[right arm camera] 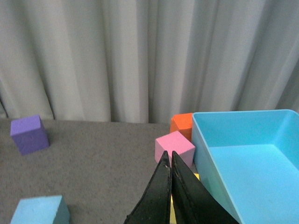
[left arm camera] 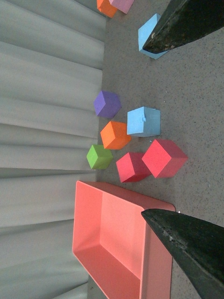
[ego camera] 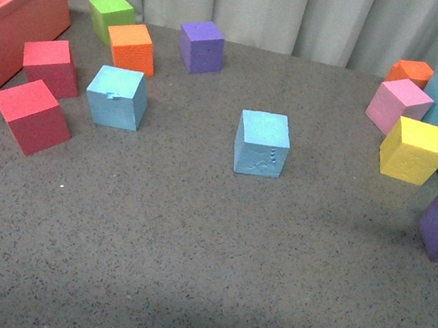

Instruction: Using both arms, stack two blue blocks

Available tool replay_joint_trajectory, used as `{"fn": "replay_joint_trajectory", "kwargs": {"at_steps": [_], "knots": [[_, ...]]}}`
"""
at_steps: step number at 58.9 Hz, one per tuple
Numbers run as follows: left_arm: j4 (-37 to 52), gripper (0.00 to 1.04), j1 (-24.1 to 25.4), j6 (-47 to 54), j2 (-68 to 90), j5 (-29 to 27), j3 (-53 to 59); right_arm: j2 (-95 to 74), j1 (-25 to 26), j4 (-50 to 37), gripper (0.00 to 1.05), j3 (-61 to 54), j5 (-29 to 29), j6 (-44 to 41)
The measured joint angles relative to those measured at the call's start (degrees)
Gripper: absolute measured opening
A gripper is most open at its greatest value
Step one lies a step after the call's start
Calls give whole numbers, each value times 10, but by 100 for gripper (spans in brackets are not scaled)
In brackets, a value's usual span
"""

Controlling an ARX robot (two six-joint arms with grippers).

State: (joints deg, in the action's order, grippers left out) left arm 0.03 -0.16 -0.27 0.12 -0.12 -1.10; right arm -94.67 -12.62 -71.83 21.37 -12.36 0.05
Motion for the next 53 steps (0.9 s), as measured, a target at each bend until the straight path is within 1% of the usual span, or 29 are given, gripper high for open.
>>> {"fn": "replay_joint_trajectory", "kwargs": {"at_steps": [5, 10, 23, 34, 36, 38, 43, 53], "knots": [[0, 98, 0, 0, 0, 0, 0, 64, 14, 39, 1, -33, 18, -1], [0, 98, 0, 0, 0, 0, 0, 129, 31, 54, 1, -65, 31, -1], [0, 98, 0, 0, 0, 0, 0, 225, 59, 95, 1, -127, 57, -1], [0, 98, 0, 0, 0, 0, 0, 329, 80, 158, 1, -168, 80, -1], [0, 98, 0, 0, 0, 0, 0, 349, 97, 172, 1, -173, 106, -1], [0, 98, 0, 0, 0, 0, 0, 364, 108, 183, 1, -177, 117, -1], [0, 98, 0, 0, 0, 0, 0, 407, 123, 215, 1, -187, 118, 0], [0, 98, 0, 0, 0, 0, 0, 488, 125, 280, 1, -202, 122, 0]]}}
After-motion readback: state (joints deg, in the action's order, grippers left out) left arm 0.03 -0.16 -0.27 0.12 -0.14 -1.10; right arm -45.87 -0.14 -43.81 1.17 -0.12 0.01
